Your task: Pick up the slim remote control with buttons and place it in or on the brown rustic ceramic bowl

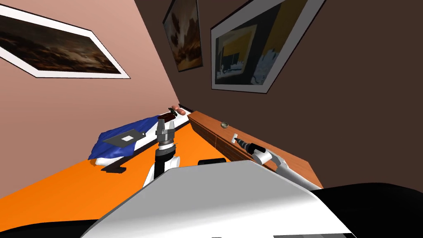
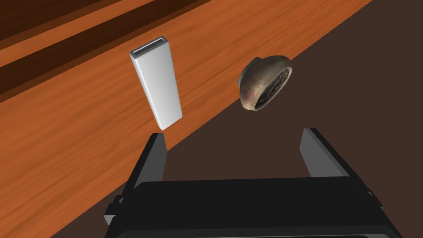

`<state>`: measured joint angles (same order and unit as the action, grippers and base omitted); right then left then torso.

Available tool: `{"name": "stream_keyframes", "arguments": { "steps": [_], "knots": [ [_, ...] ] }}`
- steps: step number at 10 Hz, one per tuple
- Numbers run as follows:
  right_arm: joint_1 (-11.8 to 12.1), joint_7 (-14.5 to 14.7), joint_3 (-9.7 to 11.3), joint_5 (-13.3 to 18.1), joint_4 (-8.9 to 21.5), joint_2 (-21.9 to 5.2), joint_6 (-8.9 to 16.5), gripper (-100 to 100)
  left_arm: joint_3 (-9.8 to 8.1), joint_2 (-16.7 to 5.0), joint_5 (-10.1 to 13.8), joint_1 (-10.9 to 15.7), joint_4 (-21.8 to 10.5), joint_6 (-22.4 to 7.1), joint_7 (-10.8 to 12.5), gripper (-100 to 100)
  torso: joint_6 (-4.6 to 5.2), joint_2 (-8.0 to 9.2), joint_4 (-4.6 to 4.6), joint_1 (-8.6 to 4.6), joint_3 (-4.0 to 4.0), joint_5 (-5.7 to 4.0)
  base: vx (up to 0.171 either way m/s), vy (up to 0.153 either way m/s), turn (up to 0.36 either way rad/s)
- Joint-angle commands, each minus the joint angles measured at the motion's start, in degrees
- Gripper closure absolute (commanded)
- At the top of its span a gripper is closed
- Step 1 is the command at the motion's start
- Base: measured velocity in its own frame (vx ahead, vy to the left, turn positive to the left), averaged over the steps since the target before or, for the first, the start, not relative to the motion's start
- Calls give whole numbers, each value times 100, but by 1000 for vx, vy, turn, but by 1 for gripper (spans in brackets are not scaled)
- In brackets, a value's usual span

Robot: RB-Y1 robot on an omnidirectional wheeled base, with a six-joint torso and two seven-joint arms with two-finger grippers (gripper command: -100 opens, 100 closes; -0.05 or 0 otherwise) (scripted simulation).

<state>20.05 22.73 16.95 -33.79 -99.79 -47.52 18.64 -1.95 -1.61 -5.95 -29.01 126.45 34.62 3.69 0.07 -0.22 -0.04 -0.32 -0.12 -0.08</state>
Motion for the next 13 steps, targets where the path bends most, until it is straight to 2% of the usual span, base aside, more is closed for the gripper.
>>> {"name": "stream_keyframes", "arguments": {
  "steps": [1,2,4,5,6,7,8,9,10,11,12,13],
  "knots": [
    [-77,80,145,-286,286,-213,201,-100,0,0,0,0,0,0,0,0,0,0,0,0,0,0,-9,-56,368],
    [-77,80,145,-377,359,-213,201,-100,1,0,0,1,0,0,0,0,-5,-3,-1,0,-2,0,-9,-52,218],
    [-139,212,330,-785,775,-431,566,-100,1,0,0,1,0,0,0,0,-5,-6,-1,1,-4,0,-7,-72,398],
    [-139,212,330,-878,873,-431,601,-100,0,-1,0,0,0,0,0,0,-1,-7,-2,-11,-4,-2,-3,-69,314],
    [-168,271,419,-1044,1010,-522,779,-100,0,0,0,0,0,0,0,0,-1,-9,-2,-5,-5,-1,1,-62,391],
    [-168,271,419,-1118,1129,-522,779,-100,0,0,0,0,0,0,0,0,-3,-13,-3,-4,-7,-1,4,-55,238],
    [-196,324,506,-1333,1319,-600,940,-100,-1,0,0,-1,0,0,0,0,2,-14,-3,1,-8,0,7,-48,344],
    [-196,324,506,-1351,1382,-600,940,-100,0,0,0,0,0,0,0,0,-2,-16,-3,3,-9,0,3,-45,239],
    [-221,371,589,-1556,1582,-664,1085,-100,-1,0,0,-1,0,0,0,0,3,-16,-3,6,-9,1,-2,-57,354],
    [-221,371,589,-1575,1631,-664,1085,-100,0,0,0,0,0,0,0,0,-2,-16,-3,2,-9,0,3,-53,210],
    [-244,413,670,-1777,1836,-716,1214,-100,-1,0,0,-1,0,0,0,0,5,-16,-4,3,-9,1,10,-53,370],
    [-244,413,670,-1788,1874,-716,1214,-100,0,0,0,0,0,0,0,0,-2,-20,-4,2,-11,0,15,-52,192]
  ]
}}
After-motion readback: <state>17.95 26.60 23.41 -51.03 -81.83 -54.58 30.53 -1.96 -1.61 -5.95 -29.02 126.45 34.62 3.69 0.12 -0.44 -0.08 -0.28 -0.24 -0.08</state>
